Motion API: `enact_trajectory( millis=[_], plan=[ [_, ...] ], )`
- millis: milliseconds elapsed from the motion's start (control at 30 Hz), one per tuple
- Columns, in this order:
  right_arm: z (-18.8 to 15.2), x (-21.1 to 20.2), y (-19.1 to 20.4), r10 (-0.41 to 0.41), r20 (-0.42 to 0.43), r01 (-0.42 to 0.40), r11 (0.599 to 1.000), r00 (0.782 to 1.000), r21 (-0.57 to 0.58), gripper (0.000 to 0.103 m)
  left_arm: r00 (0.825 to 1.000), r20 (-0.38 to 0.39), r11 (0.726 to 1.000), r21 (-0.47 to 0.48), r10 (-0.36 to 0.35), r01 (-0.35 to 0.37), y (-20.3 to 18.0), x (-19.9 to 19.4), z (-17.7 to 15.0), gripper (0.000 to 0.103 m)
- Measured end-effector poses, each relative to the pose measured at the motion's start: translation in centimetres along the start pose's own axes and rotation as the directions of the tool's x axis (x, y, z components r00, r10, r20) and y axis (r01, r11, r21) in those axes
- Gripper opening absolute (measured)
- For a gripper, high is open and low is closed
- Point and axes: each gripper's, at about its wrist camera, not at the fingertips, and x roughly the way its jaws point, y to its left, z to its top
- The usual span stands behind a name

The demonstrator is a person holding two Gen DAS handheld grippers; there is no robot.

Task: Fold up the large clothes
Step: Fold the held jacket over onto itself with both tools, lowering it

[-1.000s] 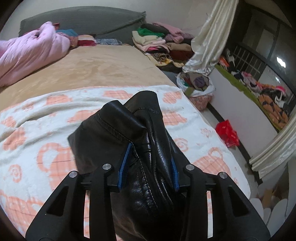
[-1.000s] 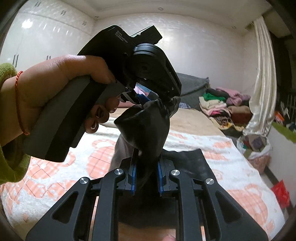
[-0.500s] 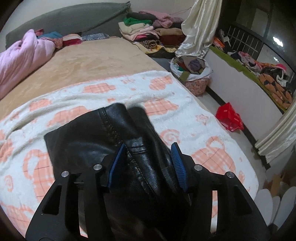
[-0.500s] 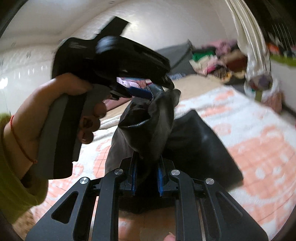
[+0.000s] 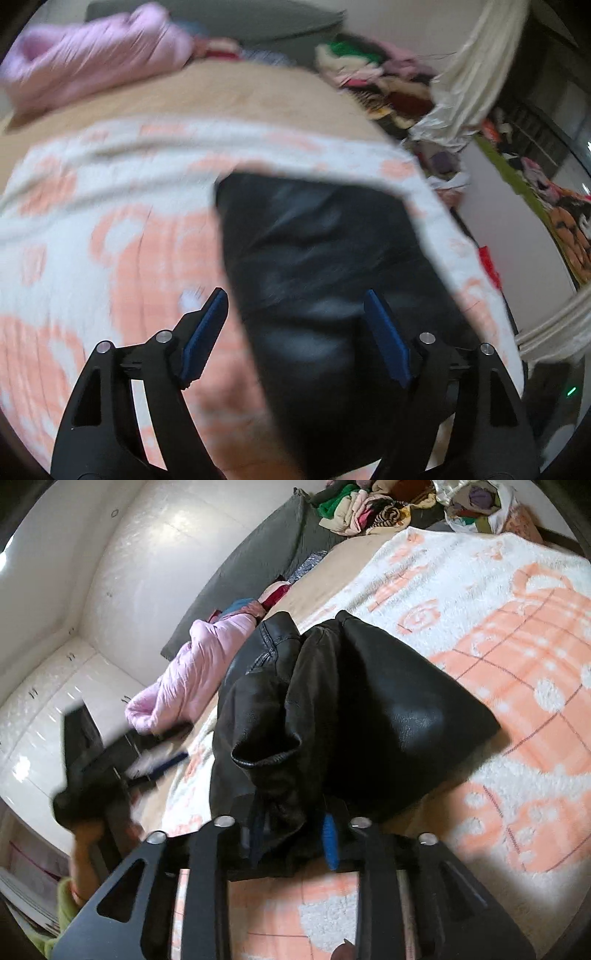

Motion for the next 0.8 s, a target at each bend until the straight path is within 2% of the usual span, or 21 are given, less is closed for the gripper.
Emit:
enact_trajectory(
  millis=[33, 100, 167, 233, 333, 367, 400, 433, 467, 533, 600, 633, 800],
  plan=[
    [0.0, 0.0, 0.3, -0.018, 0.002, 0.018, 1.0, 1.0, -0.014, 0.048, 1.0, -0.027, 1.0, -0.007, -0.005, 0.005, 0.4, 0.7, -0.5, 0.068],
    [0.1, 0.2, 1.0, -0.051, -0.01, 0.05, 0.998, 0.999, -0.041, 0.056, 0.997, -0.062, 0.999, -0.017, -0.045, 0.044, 0.8, 1.8, -1.7, 0.067],
    [0.8, 0.2, 2.1, -0.059, -0.035, 0.056, 0.996, 0.998, -0.07, 0.062, 0.996, -0.063, 0.998, -0.011, -0.057, 0.057, 0.6, 1.9, -1.9, 0.067],
    [2.2, 0.0, 3.3, -0.045, -0.038, 0.041, 0.995, 0.998, -0.095, 0.093, 0.997, -0.058, 0.998, -0.011, -0.06, 0.059, 0.5, 1.9, -1.9, 0.067],
    [5.8, 0.8, 5.1, -0.096, -0.035, 0.09, 0.984, 0.995, -0.155, 0.095, 0.996, -0.056, 0.998, -0.015, -0.069, 0.068, 0.6, 2.0, -2.0, 0.067],
    [7.1, 1.8, 5.7, -0.151, -0.046, 0.14, 0.972, 0.987, -0.187, 0.095, 0.996, -0.056, 0.997, -0.02, -0.075, 0.074, 0.6, 2.0, -2.0, 0.067],
    [7.9, 2.7, 5.7, -0.182, -0.065, 0.167, 0.966, 0.981, -0.196, 0.095, 0.995, -0.055, 0.997, -0.024, -0.079, 0.078, 0.8, 2.0, -2.1, 0.067],
    [8.6, 4.5, 5.6, -0.215, -0.128, 0.187, 0.962, 0.968, -0.201, 0.095, 0.995, -0.055, 0.996, -0.029, -0.083, 0.082, 0.9, 2.0, -2.1, 0.067],
    [9.0, 5.9, 5.4, -0.217, -0.169, 0.184, 0.964, 0.961, -0.191, 0.093, 0.995, -0.055, 0.996, -0.033, -0.086, 0.085, 1.0, 2.1, -2.1, 0.067],
    [9.3, 8.6, 5.0, -0.22, -0.256, 0.175, 0.966, 0.941, -0.19, 0.04, 0.995, -0.057, 0.996, -0.035, -0.086, 0.084, 1.0, 2.1, -2.1, 0.067],
    [9.9, 9.4, 5.8, -0.179, -0.245, 0.125, 0.967, 0.953, -0.22, 0.028, 0.993, -0.063, 0.995, -0.033, -0.095, 0.093, 0.9, 1.8, -2.0, 0.067],
    [10.1, 9.1, 6.5, -0.173, -0.238, 0.112, 0.962, 0.956, -0.248, 0.026, 0.993, -0.057, 0.993, -0.043, -0.108, 0.106, 1.1, 1.4, -1.9, 0.067],
    [13.0, 5.6, 9.9, -0.077, -0.123, 0.025, 0.925, 0.989, -0.379, 0.024, 0.988, -0.016, 0.986, -0.062, -0.155, 0.153, 1.3, -0.6, -0.8, 0.076]
  ],
)
